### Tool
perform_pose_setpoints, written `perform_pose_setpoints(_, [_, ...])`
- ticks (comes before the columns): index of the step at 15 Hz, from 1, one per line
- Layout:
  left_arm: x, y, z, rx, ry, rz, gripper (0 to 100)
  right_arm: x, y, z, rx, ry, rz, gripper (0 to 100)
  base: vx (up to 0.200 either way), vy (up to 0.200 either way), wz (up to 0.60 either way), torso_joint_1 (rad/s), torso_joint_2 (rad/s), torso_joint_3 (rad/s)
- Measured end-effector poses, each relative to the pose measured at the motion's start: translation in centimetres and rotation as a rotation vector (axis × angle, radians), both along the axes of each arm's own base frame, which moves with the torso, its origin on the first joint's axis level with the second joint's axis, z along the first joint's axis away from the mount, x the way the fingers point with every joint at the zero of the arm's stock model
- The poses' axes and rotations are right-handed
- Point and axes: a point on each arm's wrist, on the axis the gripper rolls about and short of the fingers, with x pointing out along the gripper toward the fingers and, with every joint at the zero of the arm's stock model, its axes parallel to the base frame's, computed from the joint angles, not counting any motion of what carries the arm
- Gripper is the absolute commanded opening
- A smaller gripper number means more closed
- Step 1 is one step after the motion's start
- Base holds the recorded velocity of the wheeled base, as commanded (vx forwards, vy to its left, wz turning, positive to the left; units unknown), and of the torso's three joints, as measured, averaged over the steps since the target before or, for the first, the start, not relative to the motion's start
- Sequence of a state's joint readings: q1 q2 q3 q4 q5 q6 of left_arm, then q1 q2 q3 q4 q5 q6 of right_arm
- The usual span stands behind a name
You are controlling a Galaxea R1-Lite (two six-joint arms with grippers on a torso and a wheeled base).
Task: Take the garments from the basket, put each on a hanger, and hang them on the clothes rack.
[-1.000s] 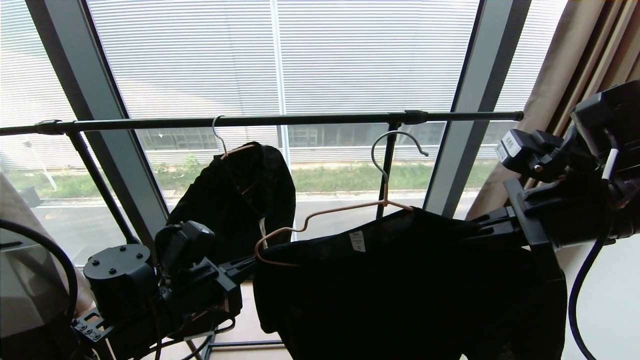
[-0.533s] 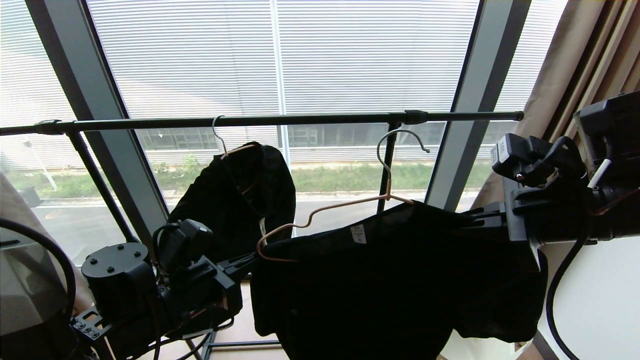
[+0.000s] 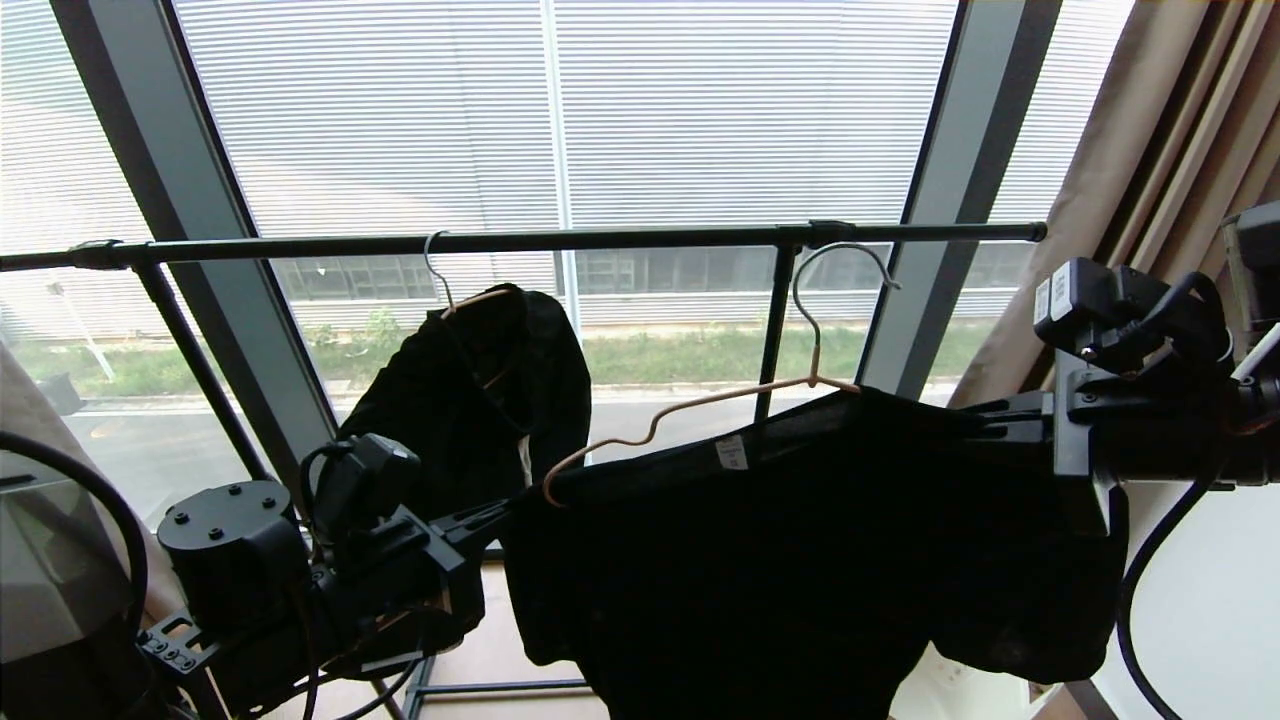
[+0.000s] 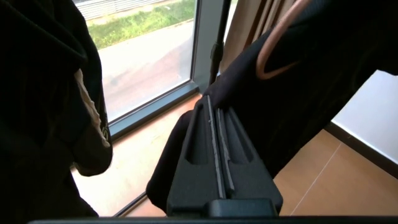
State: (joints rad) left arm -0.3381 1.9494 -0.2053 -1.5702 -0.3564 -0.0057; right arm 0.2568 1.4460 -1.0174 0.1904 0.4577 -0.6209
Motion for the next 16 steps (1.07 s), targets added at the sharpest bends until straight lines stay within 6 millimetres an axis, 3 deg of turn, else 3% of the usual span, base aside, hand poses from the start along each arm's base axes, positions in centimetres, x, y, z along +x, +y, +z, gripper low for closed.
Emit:
perform_pose_setpoints(5, [0.0, 0.1, 0.3, -0.006, -0.011, 0.003, 0, -0.1, 0.5, -0.4, -0.123, -0.077, -0.082, 0, 0.0, 0.0, 0.0, 0.0, 0.0, 0.0])
perform_pose_setpoints(10, [-0.4, -0.1, 1.2, -0.017, -0.044, -0.009, 0, -0.4, 2.7, -1.0, -0.121, -0.076, 0.003, 0, 0.0, 0.0, 0.0, 0.0, 0.0, 0.0])
perform_pose_setpoints(16, [-1.7, -0.8, 2.6, -0.036, -0.092, -0.051, 0, 0.8, 4.5, -2.8, -0.086, -0.054, 0.025, 0, 0.0, 0.0, 0.0, 0.0, 0.0, 0.0])
